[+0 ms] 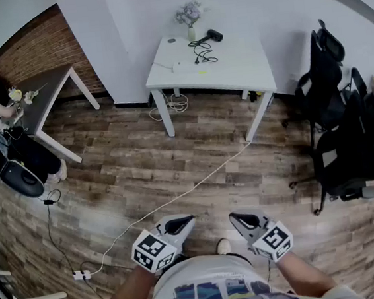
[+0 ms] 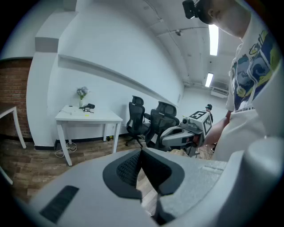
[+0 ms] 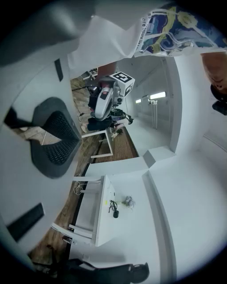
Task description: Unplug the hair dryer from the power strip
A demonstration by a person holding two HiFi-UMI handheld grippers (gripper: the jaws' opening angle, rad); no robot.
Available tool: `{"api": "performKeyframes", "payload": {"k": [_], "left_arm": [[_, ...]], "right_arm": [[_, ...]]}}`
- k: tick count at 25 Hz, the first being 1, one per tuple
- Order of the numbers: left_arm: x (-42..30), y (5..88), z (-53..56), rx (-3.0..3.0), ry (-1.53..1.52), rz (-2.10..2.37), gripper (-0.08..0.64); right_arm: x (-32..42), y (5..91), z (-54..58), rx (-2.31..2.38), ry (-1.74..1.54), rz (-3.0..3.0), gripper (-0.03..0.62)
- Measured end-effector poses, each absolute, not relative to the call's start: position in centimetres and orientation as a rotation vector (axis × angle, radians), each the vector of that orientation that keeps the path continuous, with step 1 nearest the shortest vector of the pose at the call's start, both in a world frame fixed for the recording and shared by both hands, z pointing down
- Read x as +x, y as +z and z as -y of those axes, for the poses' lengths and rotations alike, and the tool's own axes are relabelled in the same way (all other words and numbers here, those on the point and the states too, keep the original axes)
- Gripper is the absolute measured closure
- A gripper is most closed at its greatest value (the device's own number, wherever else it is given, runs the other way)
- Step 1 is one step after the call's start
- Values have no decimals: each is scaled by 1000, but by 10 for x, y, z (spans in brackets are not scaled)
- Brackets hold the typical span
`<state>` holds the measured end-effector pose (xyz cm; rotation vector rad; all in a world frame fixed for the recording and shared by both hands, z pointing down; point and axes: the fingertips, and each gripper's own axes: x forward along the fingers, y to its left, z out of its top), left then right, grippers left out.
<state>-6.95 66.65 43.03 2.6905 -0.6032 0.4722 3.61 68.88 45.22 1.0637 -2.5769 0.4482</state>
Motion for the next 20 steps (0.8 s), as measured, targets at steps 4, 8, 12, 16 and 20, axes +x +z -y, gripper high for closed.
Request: {"api": "performKeyframes", "payload": {"k": [4, 8, 12, 16, 20], "left_arm": [[-119, 431, -651, 2692, 479, 619, 557], [-161, 435, -640, 2689, 472, 600, 557], [-203, 439, -630, 2689, 461, 563, 557], [-234, 442, -625, 2700, 473, 515, 557], [-258, 446, -614, 2711, 482, 469, 557]], "right_arm": [[-15, 450, -677, 1074, 464, 2575, 594], [-52, 446, -665, 1136, 476, 2566, 592], [-93, 446, -652, 1179, 447, 2554, 573], [-120, 443, -641, 1268, 432, 2525, 509], [-138, 444, -633, 1319, 471, 2486, 502]]}}
